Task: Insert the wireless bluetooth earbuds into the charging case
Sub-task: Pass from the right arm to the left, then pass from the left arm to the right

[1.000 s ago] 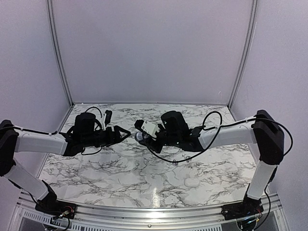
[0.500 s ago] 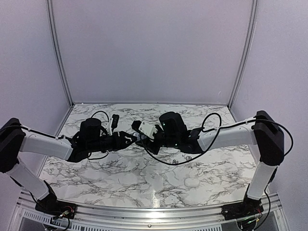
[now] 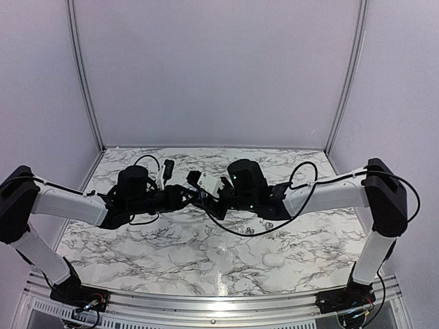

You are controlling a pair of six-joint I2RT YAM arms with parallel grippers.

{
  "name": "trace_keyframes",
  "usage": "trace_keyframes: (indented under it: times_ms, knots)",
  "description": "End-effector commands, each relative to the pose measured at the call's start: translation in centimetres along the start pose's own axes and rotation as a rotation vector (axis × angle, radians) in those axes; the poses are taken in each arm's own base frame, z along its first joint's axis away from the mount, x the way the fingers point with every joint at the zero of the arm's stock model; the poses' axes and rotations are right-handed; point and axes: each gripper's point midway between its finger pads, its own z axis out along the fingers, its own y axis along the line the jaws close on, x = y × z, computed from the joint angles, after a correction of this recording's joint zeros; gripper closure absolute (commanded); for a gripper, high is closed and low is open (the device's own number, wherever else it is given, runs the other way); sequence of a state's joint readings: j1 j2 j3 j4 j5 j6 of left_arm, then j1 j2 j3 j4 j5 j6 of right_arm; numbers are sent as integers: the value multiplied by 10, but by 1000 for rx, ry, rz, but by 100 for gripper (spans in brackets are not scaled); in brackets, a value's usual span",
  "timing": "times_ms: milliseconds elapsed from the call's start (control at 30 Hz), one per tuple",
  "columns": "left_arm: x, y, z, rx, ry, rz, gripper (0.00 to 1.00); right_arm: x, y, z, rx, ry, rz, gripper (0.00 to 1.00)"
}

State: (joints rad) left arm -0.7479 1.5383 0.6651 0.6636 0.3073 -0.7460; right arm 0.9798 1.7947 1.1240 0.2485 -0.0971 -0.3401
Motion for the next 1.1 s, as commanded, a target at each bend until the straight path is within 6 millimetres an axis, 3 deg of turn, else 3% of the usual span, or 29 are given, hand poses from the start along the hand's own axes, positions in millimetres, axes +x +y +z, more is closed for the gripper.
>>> trace_keyframes:
  times_ms: [0,167,300,400,500,733,833,1067]
  knots:
    - [-8,-15,5,48,-18,24,64,-29,-1,-11,21,-87,10,68]
    - [-6,-21,1,74,-7,80,76,-28,0,-15,15,-89,10,63]
    - [2,-22,0,92,32,115,87,-29,7,-22,-26,-93,18,53]
    - [11,-21,-3,90,77,161,90,-29,12,-32,-92,-94,43,38]
    - [19,-19,-10,68,128,239,90,-25,18,-47,-212,-81,84,31]
    - [39,-10,-36,2,261,456,88,-3,28,-70,-402,40,119,36]
    - [51,-11,-45,3,337,527,87,-8,35,-72,-476,60,141,40]
    - [73,-38,-48,122,377,623,89,-23,54,-81,-609,-4,221,50]
